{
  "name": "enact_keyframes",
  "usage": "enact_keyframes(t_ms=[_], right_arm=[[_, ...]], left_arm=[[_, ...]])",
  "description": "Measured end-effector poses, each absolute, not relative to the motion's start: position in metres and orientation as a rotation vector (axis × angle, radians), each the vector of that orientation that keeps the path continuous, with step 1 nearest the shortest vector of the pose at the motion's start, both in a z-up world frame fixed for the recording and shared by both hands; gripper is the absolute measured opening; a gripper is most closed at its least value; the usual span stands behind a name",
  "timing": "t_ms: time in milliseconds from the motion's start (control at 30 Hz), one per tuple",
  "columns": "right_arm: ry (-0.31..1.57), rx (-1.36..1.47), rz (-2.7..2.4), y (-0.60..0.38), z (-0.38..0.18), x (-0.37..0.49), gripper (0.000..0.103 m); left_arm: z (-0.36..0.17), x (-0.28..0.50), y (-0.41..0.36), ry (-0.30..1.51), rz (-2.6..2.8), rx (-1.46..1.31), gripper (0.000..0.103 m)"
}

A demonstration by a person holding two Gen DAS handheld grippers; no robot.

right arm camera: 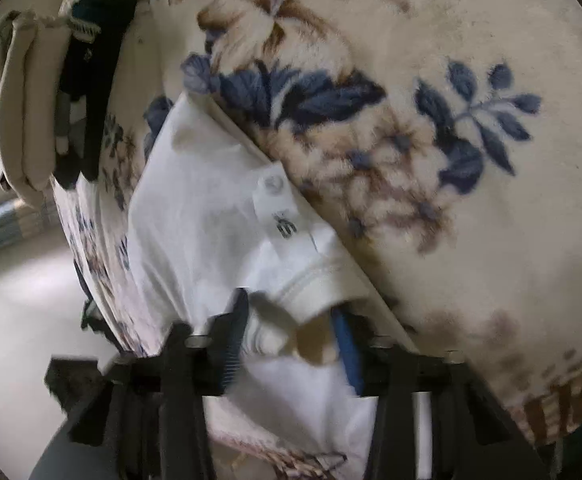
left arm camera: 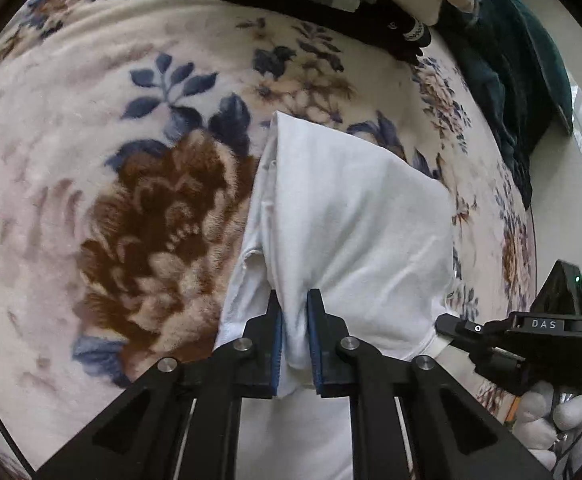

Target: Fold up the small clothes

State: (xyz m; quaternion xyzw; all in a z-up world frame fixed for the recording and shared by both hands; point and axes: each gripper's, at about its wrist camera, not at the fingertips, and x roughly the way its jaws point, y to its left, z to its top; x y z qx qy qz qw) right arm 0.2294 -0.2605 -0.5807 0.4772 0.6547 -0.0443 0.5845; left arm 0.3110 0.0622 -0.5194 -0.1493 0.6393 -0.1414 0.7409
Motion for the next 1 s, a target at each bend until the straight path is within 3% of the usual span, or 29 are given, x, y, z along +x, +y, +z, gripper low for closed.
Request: enact_keyframes(t_ms=[33, 267, 333, 367, 400, 433, 467, 500, 733, 1000], right_arm=[[1.528, 1.096, -0.109, -0.257, -0.580, 0.230, 0.004], [1.578, 1.022, -0.073, -0.246, -0.592, 0.227, 0.004], [1.622, 1.004, -0.035, -0.246, -0.598, 0.232, 0.015], [1.638, 0.991, -0.012, -0.245, -0.597, 0.234, 0.018], [1.636, 0.982, 0.012, -0.246, -0.594, 0.235, 0.032], [1.620, 0.962, 0.033, -0.246, -0.586, 0.236, 0.054], [1.604, 0.941, 0.045, -0.246, -0.580, 0.237, 0.059], [1.591, 0.915, 0.063, -0.246, -0.571, 0.235, 0.062], [1.628, 0.903, 0.144, -0.257, -0.545, 0.174, 0.062], [1.751, 0.889, 0.105, -0.288, -0.562, 0.057, 0.062]], left_arm=[[-0.519, 0.311, 0.065, 1.400, -0.306, -0.328, 0.009], [-0.538, 0.323, 0.066, 1.478, -0.301, -0.324, 0.013], [-0.529, 0.320, 0.067, 1.461, -0.325, -0.344, 0.014], [-0.521, 0.317, 0.067, 1.431, -0.327, -0.330, 0.021], [-0.513, 0.312, 0.068, 1.399, -0.328, -0.310, 0.029], [-0.506, 0.307, 0.069, 1.376, -0.333, -0.298, 0.057], [-0.500, 0.301, 0.071, 1.369, -0.333, -0.296, 0.092], [-0.493, 0.293, 0.074, 1.362, -0.322, -0.296, 0.101], [-0.463, 0.213, 0.107, 1.383, -0.211, -0.350, 0.101], [-0.516, 0.104, 0.122, 1.584, -0.112, -0.399, 0.101]])
